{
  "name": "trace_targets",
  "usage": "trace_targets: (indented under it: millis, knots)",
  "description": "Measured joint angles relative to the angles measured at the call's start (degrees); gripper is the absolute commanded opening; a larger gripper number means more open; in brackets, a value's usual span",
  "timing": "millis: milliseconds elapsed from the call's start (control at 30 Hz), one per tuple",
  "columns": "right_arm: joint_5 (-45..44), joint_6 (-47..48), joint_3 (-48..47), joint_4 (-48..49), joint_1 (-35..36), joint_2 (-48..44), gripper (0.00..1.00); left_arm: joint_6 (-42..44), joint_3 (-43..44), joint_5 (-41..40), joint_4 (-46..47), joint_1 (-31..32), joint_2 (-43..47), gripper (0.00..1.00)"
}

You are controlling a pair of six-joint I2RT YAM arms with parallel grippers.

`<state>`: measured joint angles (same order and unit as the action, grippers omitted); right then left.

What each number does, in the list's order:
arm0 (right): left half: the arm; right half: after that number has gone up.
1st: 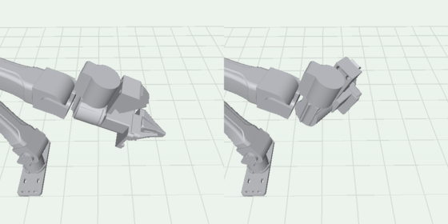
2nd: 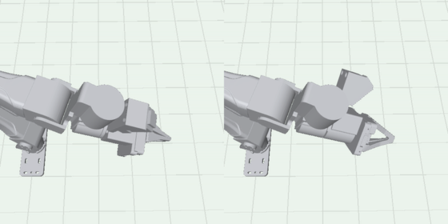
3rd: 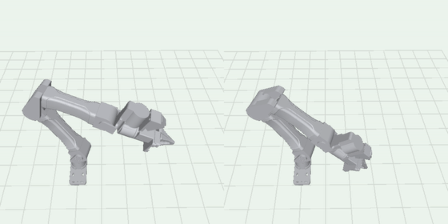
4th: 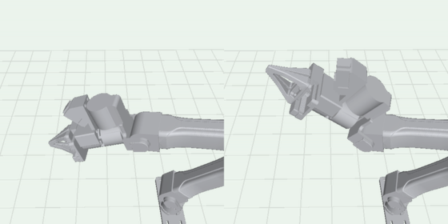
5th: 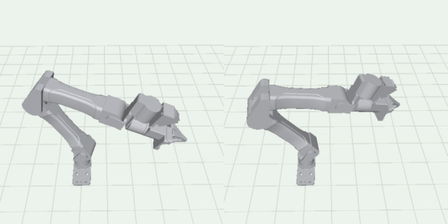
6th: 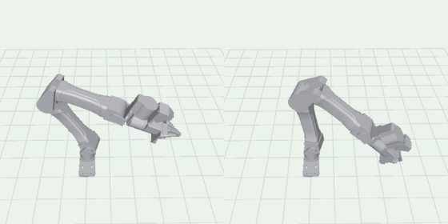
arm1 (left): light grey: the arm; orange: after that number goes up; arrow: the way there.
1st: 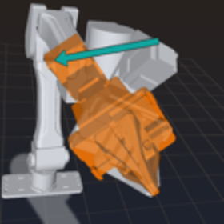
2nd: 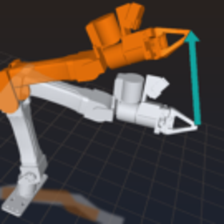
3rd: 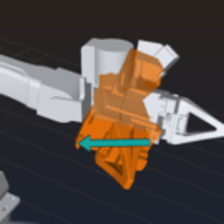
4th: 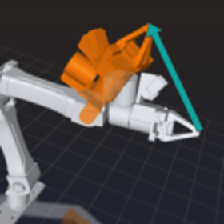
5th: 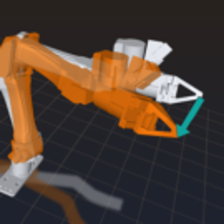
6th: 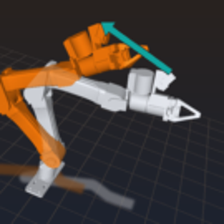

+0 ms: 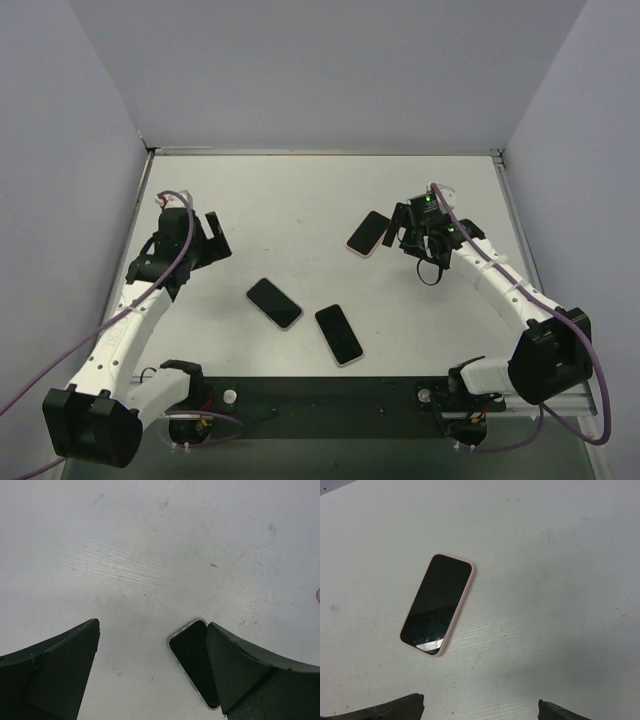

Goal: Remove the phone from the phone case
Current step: Pick up the phone at the center of the board.

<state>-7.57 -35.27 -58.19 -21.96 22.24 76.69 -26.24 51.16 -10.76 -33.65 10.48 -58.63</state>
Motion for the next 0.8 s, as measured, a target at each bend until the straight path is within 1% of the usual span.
trace_targets:
  millis: [233,367,467,600,700,800]
  knots:
    - [-2.54,-2.78,-0.87,-1.4,0.48,0.07,0.99,-0.04,0.76,-2.43,-2.36,0.0,-0.74,0.97]
    - [-5.09,-4.04,-5.81,-4.04,1.73,2.47,0.99,-0.11,1.22,-2.71,-3.32,0.0,-1.73,0.97]
    - [-7.96,-5.2,-11.72,-5.86,3.34,6.99,1.0,-0.44,1.57,-2.58,-3.63,0.0,-2.67,0.97]
    - [-11.82,-6.84,-21.92,-9.77,5.55,16.04,1.0,-1.16,2.47,-1.99,-4.57,0.0,-4.42,0.97]
    - [-12.81,-8.48,-28.24,-11.58,6.34,22.73,1.0,-1.64,2.58,-1.49,-5.14,0.0,-4.79,0.97]
    - [-12.96,-10.25,-32.0,-13.29,6.58,28.09,1.0,-1.77,2.71,-1.29,-5.88,0.0,-4.83,0.97]
